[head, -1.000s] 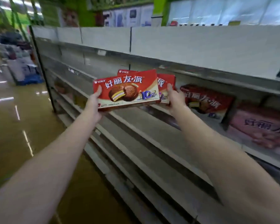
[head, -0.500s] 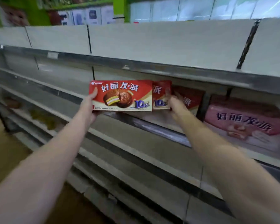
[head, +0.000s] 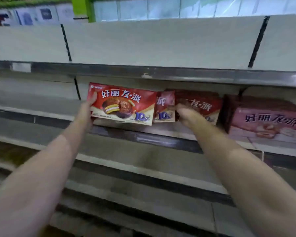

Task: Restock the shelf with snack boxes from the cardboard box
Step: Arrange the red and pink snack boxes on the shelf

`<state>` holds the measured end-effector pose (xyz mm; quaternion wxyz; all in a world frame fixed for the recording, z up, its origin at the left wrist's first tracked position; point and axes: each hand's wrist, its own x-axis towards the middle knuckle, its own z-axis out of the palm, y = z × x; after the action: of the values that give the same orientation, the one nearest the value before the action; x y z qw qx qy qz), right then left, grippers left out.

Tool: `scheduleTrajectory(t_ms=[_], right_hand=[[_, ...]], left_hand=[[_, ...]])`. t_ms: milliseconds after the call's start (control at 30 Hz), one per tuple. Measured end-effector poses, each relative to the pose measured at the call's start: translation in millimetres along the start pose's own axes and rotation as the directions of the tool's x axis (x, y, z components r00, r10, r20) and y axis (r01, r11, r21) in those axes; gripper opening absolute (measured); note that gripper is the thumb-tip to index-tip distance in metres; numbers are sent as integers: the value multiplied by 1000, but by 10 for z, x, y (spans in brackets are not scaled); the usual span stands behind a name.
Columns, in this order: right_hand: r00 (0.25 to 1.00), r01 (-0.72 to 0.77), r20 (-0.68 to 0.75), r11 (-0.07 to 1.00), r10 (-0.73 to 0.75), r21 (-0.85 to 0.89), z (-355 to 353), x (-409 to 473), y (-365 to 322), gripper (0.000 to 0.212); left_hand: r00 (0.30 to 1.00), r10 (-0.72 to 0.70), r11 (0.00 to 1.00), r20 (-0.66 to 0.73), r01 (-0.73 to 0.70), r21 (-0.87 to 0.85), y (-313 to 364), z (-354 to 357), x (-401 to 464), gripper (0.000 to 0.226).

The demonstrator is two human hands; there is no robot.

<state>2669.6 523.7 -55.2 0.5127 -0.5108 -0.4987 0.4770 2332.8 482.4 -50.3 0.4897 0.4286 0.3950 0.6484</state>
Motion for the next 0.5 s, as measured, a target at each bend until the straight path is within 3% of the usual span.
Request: scheduleTrajectory(t_ms=[67, 167, 333, 400, 467, 500], right_hand=[[1000, 9, -21, 1000, -9, 13, 121, 5, 43, 82], [996, 42, -73, 999, -43, -13, 226, -3, 88, 60], [978, 97, -189, 994, -85, 54, 318, 20, 140, 58], [962, 124, -249, 991, -110, 41, 392, -27, 127, 43], [966, 124, -236, 991, -109, 48, 453, -70, 117, 39], [971, 121, -215, 992, -108, 47, 463, -77, 116, 39]], left_hand=[[1000, 12, 998, 28, -14, 63, 1, -199, 187, 43], [999, -12, 988, 52, 4, 155, -134, -568, 591, 79], [995, -99, 992, 33, 96, 76, -53, -803, 611, 42], [995, -98, 990, 29, 95, 106, -31, -948, 723, 65], [996, -84, 983, 18, 80, 168, -67, -1092, 918, 96], [996, -84, 978, 5, 81, 194, -66, -1121, 949, 100]])
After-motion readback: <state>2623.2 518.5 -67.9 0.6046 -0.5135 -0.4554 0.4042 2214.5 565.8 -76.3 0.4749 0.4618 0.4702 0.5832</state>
